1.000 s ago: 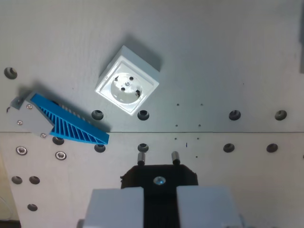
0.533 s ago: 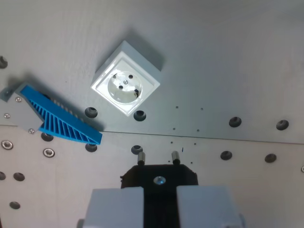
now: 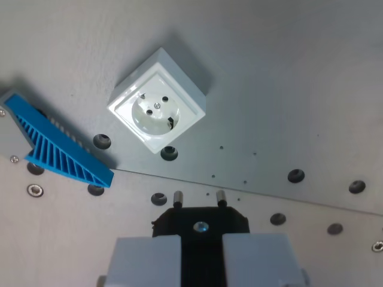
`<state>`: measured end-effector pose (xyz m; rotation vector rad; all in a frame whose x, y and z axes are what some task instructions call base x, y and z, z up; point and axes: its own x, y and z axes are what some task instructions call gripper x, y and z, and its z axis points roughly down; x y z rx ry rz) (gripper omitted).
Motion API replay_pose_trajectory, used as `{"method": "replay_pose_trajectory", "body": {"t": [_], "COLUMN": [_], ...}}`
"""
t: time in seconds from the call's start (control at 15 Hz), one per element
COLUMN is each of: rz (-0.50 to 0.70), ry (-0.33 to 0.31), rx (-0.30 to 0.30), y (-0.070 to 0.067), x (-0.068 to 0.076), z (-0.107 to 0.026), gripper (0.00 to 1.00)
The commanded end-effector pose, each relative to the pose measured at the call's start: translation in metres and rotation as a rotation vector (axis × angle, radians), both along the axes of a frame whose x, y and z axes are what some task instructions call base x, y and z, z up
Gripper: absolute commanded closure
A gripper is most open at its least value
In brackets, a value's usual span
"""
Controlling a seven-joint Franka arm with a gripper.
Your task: Move above the white socket
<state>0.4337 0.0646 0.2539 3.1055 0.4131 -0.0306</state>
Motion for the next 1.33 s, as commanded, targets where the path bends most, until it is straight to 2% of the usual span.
{"method": "replay_pose_trajectory", "body": {"t": [0.07,0.8,1.33], "rz": [0.237,0.460,0.563], "ry": [-0.087,-0.094,-0.097], "rx": [0.000,-0.016,-0.030], "y": [0.002,0.010,0.017], "x": [-0.004,-0.017,-0.025], "z": [-0.017,-0.072,-0.111], "gripper": [1.00,1.00,1.00]}}
